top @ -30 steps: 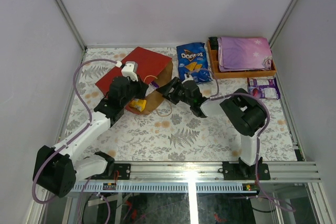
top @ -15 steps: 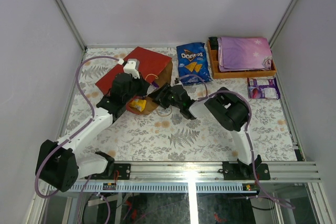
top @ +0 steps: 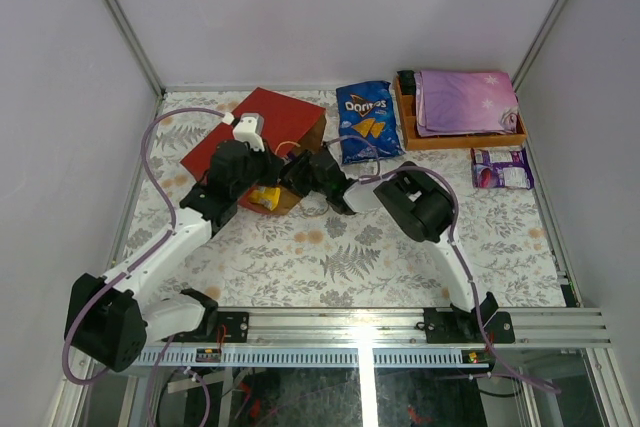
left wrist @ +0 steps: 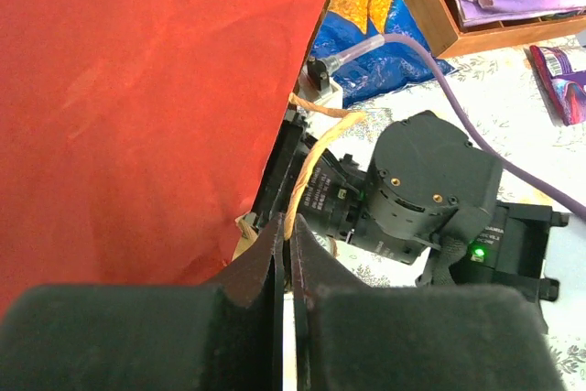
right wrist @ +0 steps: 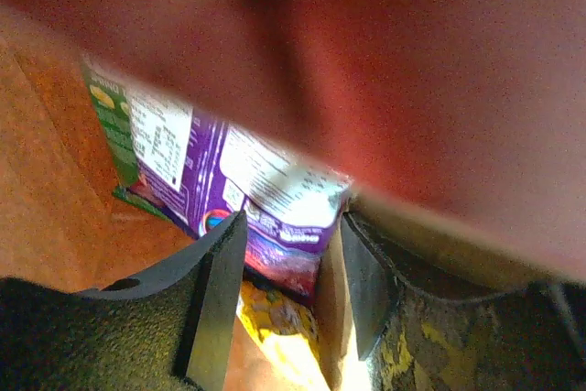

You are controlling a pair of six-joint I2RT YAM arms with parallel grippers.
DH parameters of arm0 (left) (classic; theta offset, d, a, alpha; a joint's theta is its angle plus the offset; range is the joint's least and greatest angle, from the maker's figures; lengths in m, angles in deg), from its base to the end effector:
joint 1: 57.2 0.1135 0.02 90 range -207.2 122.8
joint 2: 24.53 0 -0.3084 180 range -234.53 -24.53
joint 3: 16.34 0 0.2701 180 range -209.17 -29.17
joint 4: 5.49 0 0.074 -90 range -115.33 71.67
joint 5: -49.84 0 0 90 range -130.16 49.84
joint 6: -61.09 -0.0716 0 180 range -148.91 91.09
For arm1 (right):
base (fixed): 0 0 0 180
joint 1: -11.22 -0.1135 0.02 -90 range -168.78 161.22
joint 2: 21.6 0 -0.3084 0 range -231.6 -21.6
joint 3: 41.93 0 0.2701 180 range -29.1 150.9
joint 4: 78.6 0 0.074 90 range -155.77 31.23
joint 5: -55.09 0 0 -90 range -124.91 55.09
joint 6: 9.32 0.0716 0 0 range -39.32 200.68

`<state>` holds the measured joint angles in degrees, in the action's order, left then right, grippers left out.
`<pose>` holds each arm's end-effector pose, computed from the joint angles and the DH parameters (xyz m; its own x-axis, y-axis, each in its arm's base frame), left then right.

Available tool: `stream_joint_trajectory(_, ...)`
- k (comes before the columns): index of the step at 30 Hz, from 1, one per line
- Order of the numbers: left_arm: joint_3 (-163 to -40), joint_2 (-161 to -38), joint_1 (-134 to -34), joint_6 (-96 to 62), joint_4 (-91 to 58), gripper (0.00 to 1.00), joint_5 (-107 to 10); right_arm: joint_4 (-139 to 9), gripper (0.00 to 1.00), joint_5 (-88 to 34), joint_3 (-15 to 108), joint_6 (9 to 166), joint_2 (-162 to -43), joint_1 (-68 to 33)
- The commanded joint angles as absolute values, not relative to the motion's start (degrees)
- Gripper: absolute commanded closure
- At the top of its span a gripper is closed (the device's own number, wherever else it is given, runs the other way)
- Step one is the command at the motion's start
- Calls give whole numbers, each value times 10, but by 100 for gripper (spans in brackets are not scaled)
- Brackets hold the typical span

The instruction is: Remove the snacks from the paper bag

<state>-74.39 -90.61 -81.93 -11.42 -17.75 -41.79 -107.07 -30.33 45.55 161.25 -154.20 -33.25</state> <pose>0.2707 -0.1269 0.3072 -0.4334 -0.1311 -0.8916 0.3273 0.8989 -0.2913 0.3946 0.3954 0.1075 -0.7762 0.6160 -0.1344 0.0783 0.3058 0.9489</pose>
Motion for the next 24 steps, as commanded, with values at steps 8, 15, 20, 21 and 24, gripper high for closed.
stream_joint_trajectory(8, -759, -901, -822, -126, -184, 100, -435, -1052, 65, -351, 514, 1601, -1582, -335)
stream_joint_trajectory(15, -764, -908, -822, -129, -193, 100, -400, -1067, 94, -368, 474, 1532, -1521, -335)
stream_joint_trajectory(20, -769, -914, -822, -130, -205, 100, -354, -1064, 100, -380, 437, 1472, -1451, -335)
stream_joint_trajectory(21, -769, -915, -822, -127, -208, 100, -340, -1060, 100, -379, 434, 1457, -1436, -335)
stream_joint_trajectory(24, -773, -918, -822, -118, -216, 100, -298, -1044, 100, -375, 429, 1420, -1386, -335)
